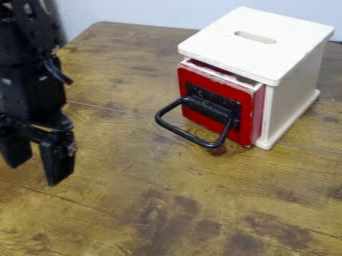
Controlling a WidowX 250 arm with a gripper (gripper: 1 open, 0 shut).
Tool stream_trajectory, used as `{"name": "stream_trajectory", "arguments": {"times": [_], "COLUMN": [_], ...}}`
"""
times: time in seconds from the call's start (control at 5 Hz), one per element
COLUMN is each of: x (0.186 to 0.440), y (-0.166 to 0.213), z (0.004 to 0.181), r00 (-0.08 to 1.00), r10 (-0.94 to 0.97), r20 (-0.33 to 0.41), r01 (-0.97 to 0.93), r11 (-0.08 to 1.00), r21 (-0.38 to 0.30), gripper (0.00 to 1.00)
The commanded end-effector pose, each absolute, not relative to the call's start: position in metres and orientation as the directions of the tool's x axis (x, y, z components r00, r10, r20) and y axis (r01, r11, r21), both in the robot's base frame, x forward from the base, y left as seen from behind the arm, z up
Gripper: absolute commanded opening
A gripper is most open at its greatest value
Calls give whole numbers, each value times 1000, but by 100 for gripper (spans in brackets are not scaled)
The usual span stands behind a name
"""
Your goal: Close the drawer
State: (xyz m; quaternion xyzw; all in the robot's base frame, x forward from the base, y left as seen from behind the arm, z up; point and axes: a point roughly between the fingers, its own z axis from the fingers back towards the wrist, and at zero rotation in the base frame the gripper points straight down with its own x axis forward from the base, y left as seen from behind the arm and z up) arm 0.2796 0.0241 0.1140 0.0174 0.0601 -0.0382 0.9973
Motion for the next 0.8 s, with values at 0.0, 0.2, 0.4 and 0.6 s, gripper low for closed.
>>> {"name": "stream_trajectory", "arguments": {"times": [0.0, 0.2, 0.4, 0.6], "x": [291, 306, 308, 304], "y": [45, 42, 33, 33], "z": [140, 148, 147, 137], "r00": [998, 997, 995, 996], "r10": [-43, -52, -75, -55], "r20": [-48, -57, -64, -69], "r01": [46, 56, 80, 60], "r11": [996, 995, 994, 996], "r21": [73, 84, 74, 71], "gripper": [100, 100, 0, 100]}}
